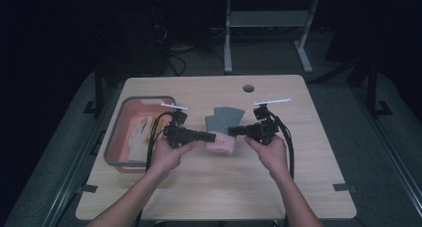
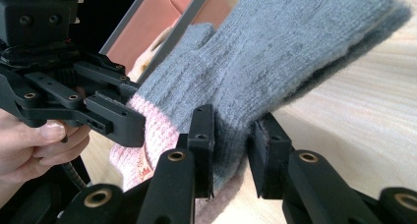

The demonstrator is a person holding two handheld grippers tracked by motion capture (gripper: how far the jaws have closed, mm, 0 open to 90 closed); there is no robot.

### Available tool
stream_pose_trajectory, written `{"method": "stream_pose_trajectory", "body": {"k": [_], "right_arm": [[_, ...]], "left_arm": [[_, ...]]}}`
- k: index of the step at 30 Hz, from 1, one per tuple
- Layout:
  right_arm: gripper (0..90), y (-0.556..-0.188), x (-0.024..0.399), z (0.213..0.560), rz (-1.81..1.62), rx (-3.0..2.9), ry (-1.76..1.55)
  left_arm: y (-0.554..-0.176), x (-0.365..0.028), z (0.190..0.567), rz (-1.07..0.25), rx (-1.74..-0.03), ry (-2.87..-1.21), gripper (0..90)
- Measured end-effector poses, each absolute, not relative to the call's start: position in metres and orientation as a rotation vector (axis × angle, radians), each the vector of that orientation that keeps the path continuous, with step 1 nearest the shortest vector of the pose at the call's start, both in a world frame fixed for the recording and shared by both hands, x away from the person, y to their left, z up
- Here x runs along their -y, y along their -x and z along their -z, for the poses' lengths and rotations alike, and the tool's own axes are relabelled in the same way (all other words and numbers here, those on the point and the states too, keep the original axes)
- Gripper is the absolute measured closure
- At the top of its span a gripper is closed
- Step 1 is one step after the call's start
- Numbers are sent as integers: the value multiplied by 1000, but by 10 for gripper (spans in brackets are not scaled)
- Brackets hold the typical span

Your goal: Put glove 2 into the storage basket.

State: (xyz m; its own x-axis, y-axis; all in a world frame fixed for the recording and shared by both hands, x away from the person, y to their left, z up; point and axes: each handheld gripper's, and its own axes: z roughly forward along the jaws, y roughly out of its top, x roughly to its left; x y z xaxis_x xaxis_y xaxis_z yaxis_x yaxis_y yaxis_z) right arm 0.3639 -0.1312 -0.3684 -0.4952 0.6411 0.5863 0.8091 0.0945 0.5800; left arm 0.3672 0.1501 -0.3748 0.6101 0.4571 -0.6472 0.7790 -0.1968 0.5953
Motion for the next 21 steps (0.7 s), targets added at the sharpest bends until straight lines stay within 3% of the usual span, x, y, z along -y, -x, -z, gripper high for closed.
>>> {"method": "stream_pose_trajectory", "body": {"k": [21], "right_arm": [[701,-384,114,355,1360,2201,1405]], "left_arm": [[-376,-170,362,380,-1026,-1803,693]]}}
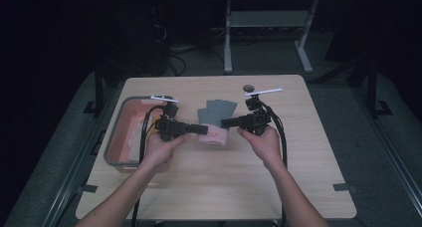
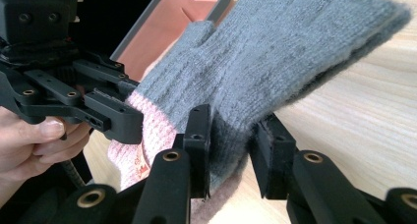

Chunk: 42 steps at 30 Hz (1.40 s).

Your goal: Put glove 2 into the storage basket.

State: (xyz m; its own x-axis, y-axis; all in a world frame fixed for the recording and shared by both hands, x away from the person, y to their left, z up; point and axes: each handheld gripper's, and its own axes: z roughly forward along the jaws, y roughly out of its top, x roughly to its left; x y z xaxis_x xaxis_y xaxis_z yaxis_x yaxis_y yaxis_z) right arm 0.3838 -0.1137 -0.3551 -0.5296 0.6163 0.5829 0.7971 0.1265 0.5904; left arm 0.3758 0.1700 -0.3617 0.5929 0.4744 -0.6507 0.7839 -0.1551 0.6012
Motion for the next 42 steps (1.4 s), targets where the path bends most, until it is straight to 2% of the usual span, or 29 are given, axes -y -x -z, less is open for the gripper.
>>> {"method": "stream_pose_trajectory", "body": {"k": [19,42], "right_arm": [[656,-393,106,358,1346,2182,1374],[666,-404,61,344,1323,2250,1306]], "left_arm": [[-376,-183,358,357,-1036,-1798,696],[-370,-223,348,298,-1075,-1759,697]]}}
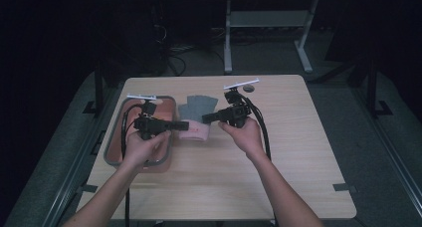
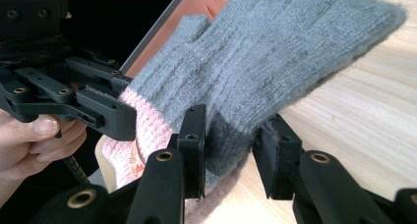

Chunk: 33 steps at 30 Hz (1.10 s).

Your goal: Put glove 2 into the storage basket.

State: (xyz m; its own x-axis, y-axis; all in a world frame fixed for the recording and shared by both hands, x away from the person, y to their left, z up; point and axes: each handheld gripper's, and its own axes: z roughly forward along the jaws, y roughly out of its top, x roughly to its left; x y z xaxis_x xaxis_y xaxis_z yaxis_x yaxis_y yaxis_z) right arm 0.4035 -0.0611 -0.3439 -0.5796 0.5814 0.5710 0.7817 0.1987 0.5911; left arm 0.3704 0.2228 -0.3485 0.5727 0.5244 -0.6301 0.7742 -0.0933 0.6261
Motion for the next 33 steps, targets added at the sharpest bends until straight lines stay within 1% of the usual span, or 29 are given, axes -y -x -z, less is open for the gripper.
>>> {"method": "stream_pose_trajectory", "body": {"k": [19,33], "right_arm": [[672,-412,15,337,1313,2309,1233],[673,-418,-11,334,1301,2328,1197]], "left_arm": [[-364,-263,342,258,-1127,-1727,697],[-361,-286,339,230,-1155,-1713,697]]}}
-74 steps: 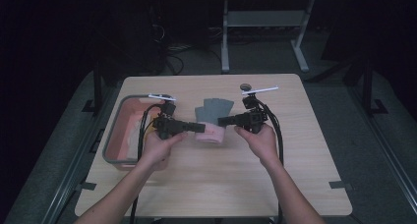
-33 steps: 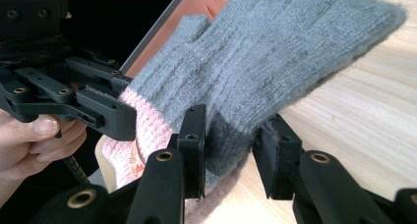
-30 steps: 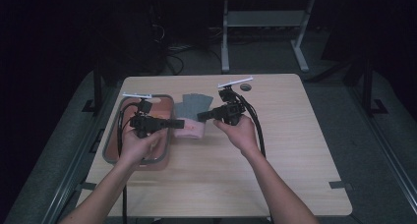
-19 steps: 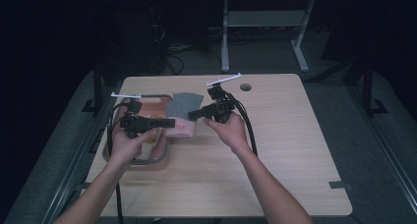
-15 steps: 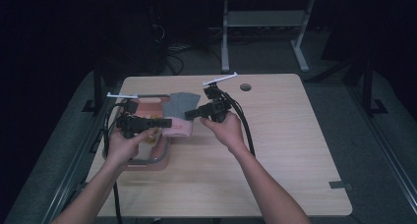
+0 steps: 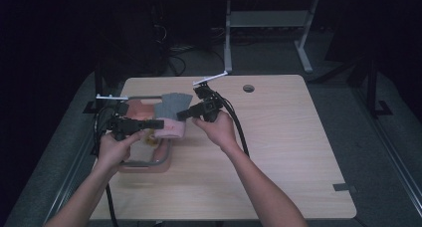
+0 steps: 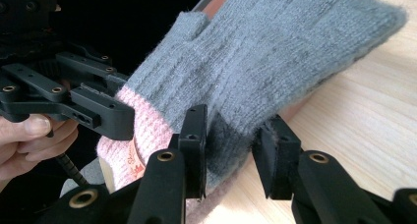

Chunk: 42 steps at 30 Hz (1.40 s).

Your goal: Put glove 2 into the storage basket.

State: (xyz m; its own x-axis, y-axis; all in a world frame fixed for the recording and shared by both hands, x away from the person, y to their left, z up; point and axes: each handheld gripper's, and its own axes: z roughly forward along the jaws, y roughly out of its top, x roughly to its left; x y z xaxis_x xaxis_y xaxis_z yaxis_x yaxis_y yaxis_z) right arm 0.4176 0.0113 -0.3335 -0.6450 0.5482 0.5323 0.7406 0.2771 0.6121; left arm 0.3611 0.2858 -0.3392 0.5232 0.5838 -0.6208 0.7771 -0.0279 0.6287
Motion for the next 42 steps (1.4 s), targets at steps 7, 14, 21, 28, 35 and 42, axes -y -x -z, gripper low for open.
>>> {"method": "stream_pose_trajectory", "body": {"k": [7,14,21,28,35,42], "right_arm": [[673,-419,-26,333,1293,2341,1176],[673,-421,-43,334,1282,2350,1154],[673,-424,-58,340,1260,2343,1137],[673,-426,-70,343,1251,2337,1131],[673,-429,-80,347,1232,2345,1117],[673,-431,-87,352,1228,2320,1113]], "left_arm": [[-359,-299,338,215,-1172,-1713,697],[-356,-315,341,201,-1179,-1705,697],[-353,-328,345,198,-1206,-1691,697],[-352,-338,349,194,-1229,-1684,697],[-352,-347,354,198,-1253,-1670,697],[-351,-354,357,192,-1268,-1669,698]]}}
